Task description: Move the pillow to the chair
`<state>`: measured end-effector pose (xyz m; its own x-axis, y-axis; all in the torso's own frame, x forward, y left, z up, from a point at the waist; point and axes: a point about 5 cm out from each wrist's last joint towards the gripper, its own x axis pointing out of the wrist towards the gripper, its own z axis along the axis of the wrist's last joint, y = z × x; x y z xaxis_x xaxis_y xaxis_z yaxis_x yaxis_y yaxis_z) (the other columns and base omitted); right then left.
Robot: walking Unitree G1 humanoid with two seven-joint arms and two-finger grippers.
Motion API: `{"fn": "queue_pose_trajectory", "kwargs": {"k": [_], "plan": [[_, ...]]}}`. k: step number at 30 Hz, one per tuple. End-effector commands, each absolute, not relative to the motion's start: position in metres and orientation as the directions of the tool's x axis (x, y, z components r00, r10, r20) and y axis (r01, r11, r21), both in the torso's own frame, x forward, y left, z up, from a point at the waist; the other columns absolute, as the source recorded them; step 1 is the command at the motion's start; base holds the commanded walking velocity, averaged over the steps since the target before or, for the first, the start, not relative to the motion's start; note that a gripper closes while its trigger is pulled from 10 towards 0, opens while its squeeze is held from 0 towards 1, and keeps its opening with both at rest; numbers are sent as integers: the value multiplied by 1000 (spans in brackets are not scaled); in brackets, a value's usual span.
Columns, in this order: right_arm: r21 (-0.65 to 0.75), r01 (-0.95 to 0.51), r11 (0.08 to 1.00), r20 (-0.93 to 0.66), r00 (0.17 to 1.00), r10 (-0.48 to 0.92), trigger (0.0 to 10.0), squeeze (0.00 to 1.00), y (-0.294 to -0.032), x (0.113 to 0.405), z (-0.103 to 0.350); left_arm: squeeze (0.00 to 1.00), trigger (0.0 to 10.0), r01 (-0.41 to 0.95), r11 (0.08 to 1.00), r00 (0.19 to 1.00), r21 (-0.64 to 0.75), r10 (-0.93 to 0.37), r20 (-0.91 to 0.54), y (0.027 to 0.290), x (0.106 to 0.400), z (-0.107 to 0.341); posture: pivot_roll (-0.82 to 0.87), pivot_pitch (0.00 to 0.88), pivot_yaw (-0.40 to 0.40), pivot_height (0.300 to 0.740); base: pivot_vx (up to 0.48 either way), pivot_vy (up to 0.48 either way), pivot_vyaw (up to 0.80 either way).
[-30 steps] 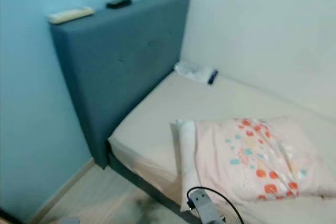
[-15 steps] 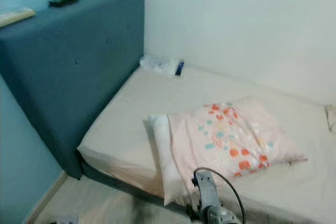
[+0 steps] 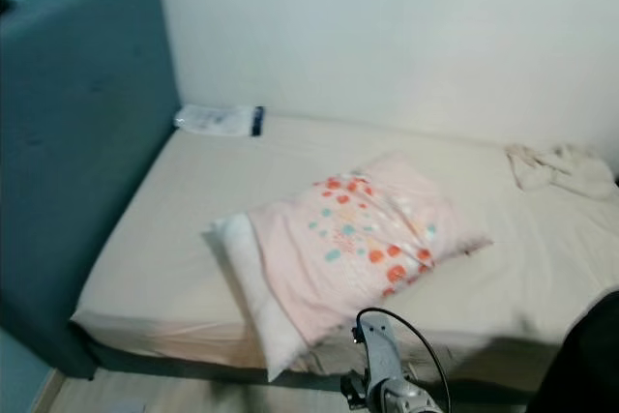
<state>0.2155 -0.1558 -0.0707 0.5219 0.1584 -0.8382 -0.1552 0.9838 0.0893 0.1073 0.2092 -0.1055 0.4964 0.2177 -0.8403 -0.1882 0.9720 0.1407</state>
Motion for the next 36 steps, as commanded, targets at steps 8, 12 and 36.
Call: {"fn": "queue_pose_trajectory", "kwargs": {"k": [8, 12, 36], "plan": [[80, -189, 979, -832, 528, 170, 10000, 0, -156, 218, -69, 0, 10000, -183, 976, 472, 115, 190, -861, 202, 100, -109, 115, 21, -137, 740, 0, 0, 0], [80, -196, 977, -833, 526, 174, 10000, 0, -156, 218, -69, 0, 10000, -182, 977, 470, 115, 189, -862, 201, 99, -109, 115, 22, -136, 740, 0, 0, 0], [277, -127, 952, -725, 623, 294, 10000, 0, -134, 244, -51, 0, 10000, -218, 969, 462, 119, 210, -861, 202, 94, -110, 112, 52, -131, 740, 0, -130, 0]]}}
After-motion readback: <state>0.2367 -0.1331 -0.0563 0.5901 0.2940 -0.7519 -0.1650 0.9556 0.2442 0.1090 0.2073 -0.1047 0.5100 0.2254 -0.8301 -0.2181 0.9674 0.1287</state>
